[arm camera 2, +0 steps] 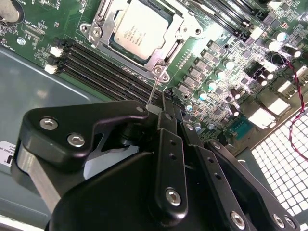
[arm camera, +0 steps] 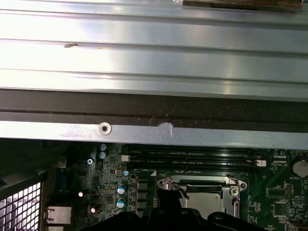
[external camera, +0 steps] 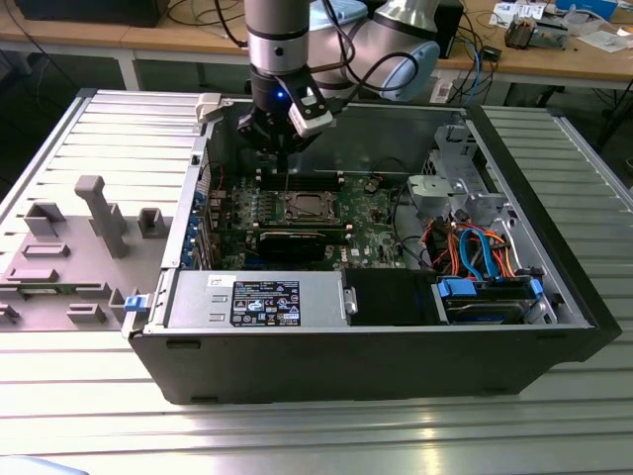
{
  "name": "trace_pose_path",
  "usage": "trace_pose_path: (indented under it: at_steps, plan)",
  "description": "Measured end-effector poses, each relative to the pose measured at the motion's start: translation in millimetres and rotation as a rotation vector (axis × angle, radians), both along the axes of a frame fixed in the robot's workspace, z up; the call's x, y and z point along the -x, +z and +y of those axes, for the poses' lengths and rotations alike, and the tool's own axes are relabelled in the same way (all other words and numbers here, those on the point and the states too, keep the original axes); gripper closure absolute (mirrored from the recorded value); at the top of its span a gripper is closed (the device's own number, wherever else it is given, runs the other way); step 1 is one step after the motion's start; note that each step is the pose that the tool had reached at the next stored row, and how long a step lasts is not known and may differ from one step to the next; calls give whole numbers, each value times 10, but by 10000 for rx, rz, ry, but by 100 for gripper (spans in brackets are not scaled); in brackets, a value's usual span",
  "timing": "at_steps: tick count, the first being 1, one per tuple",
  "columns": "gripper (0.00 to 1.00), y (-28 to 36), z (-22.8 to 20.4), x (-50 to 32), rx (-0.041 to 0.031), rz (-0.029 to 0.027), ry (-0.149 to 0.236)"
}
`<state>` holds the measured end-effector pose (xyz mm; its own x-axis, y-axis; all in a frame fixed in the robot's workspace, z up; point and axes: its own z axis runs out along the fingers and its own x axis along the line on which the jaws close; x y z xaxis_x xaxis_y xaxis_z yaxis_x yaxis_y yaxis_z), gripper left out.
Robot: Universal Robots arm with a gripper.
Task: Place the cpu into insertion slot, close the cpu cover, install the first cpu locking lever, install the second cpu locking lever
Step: 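Install the first cpu locking lever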
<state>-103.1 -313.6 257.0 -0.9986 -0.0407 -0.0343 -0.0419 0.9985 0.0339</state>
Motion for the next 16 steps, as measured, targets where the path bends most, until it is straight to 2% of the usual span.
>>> trace_pose_path:
  at_steps: [14,16]
  plan:
    - [89,-1,0,-27,1,0,0]
    - [89,-5,0,-54,0,-1,0]
